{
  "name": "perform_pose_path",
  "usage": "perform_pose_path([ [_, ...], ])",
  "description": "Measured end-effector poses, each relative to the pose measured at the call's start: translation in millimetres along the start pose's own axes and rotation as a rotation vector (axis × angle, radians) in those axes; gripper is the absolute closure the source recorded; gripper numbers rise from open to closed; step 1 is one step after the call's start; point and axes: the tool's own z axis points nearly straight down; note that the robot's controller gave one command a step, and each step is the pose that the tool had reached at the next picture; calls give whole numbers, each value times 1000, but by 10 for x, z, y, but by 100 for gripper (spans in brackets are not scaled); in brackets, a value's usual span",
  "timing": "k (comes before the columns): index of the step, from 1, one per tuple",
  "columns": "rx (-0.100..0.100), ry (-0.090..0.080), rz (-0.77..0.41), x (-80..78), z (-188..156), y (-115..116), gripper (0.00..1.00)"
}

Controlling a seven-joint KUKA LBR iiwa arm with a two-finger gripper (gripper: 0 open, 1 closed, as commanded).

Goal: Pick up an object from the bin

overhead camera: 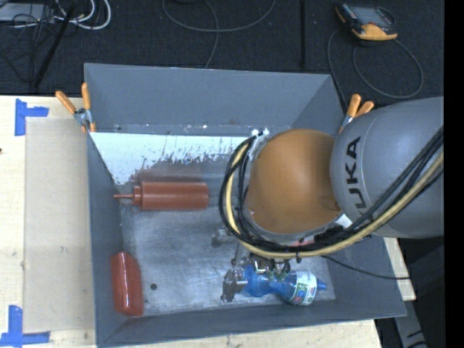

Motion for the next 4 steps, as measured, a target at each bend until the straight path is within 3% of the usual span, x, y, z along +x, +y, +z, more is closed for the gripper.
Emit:
perform_pose_path([
  [1, -1, -7, 4, -18, -35, -8, 0],
  [2, -1, -13, -42, -48, 735, -469, 0],
  [3, -1, -4, -107, -110, 840, -629, 0],
  [4, 0, -9, -297, -187, 689, -1103, 0],
])
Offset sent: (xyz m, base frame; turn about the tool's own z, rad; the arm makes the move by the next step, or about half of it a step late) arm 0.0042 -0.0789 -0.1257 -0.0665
